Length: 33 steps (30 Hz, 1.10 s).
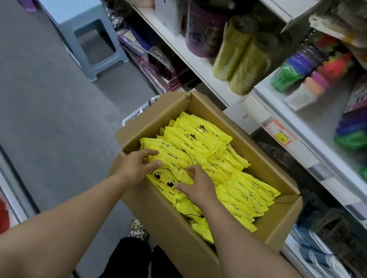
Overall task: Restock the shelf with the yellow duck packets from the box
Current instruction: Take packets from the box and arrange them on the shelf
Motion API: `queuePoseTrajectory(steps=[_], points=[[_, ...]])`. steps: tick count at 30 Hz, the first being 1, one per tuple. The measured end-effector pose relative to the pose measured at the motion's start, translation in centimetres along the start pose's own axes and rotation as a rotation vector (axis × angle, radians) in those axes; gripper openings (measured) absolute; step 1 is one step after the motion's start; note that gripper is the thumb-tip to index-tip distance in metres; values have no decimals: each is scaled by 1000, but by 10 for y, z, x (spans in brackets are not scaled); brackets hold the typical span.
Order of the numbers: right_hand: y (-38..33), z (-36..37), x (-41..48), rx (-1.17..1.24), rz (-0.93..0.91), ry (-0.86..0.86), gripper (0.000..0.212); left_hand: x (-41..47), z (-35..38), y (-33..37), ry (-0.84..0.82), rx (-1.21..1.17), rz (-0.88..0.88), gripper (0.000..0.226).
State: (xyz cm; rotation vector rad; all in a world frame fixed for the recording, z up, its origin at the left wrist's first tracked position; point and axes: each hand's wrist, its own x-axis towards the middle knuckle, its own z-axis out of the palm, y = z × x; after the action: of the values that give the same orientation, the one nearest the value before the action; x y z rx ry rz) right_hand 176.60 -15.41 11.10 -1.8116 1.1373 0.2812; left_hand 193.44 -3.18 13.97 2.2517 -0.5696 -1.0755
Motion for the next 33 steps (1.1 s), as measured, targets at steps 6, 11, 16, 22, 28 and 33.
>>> queuePoseTrajectory(steps=[6, 11, 16, 22, 28, 33], points=[[-9, 13, 3, -42, 58, 88, 42, 16, -8, -4, -60, -39, -32, 40], [-8, 4, -3, 200, 128, 76, 26, 21, -17, -4, -142, -138, -65, 41], [-14, -13, -18, 652, 295, 44, 52, 18, -18, 26, -128, -368, -94, 52], [-16, -4, -37, 1079, 433, 128, 63, 18, -2, 53, -55, -407, -137, 87], [-20, -5, -48, 1374, 345, 105, 26, 5, 12, 66, -352, -538, -269, 73], [-16, -17, -56, 1378, 298, 110, 16, 7, 26, 78, -379, -564, -270, 38]])
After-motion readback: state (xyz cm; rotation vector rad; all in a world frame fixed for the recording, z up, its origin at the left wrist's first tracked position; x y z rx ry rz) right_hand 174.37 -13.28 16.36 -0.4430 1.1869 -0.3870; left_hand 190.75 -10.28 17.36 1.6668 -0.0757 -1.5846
